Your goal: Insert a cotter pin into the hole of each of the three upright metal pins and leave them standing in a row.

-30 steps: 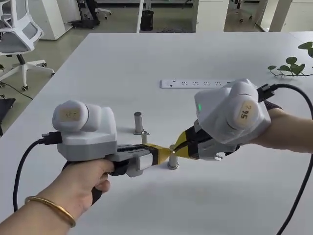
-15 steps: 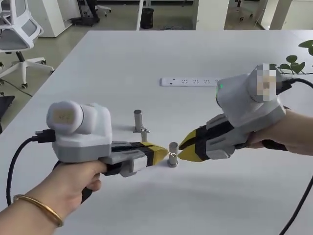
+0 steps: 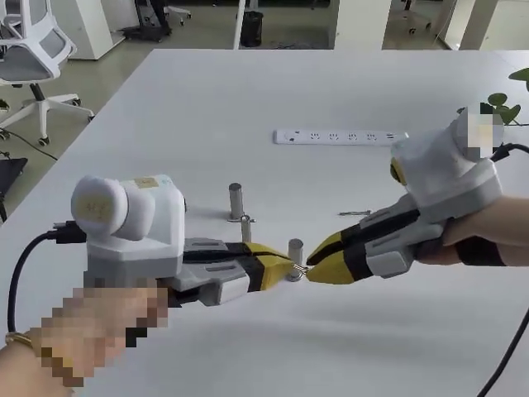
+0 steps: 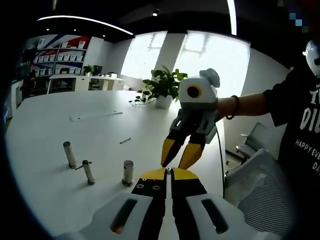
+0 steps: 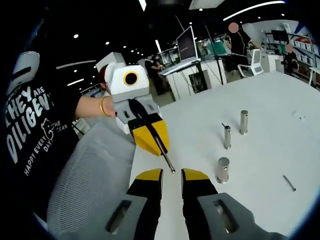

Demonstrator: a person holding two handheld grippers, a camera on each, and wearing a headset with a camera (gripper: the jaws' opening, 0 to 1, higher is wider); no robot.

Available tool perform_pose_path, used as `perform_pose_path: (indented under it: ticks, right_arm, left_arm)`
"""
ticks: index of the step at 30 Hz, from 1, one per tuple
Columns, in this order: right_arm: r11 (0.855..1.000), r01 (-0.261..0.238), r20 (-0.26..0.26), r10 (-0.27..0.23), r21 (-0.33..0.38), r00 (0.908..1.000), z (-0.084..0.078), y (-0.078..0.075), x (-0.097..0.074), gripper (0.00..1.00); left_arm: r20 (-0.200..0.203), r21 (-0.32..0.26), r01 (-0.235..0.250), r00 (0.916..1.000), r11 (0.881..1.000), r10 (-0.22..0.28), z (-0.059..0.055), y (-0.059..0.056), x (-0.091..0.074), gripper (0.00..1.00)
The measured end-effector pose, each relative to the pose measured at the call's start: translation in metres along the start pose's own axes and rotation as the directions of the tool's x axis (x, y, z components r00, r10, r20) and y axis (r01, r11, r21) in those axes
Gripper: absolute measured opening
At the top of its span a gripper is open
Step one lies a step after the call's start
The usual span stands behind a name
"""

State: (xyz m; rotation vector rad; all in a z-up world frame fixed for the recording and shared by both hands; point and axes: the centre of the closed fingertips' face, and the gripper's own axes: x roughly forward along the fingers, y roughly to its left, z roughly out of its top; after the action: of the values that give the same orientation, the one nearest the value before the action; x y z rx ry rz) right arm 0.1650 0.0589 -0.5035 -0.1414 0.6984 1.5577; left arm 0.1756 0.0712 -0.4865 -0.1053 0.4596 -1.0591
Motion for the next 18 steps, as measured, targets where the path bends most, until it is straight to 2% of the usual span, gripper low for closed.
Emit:
perform_pose_path:
  ticks: [5, 8, 18]
  right_arm:
    - [0.997, -0.070, 0.004, 0.070, 0.030, 0.9975, -0.004, 0.013, 0.002, 0.09]
    - [0.994, -0.106, 0.017, 0.105, 0.036, 0.9943, -0.003, 0.021, 0.003, 0.09]
    - [0.986, -0.162, 0.005, 0.162, 0.029, 0.9868, -0.005, 0.032, 0.009, 0.03]
  left_arm:
    - [0.017, 0.007, 0.050, 0.9986, 0.999, -0.050, 0.000, -0.012, -0.002, 0.00]
    - [0.011, 0.012, 0.078, 0.9969, 0.997, -0.078, -0.003, -0.018, -0.002, 0.00]
    - [0.022, -0.004, 0.120, 0.9925, 0.993, -0.120, -0.006, -0.027, -0.004, 0.00]
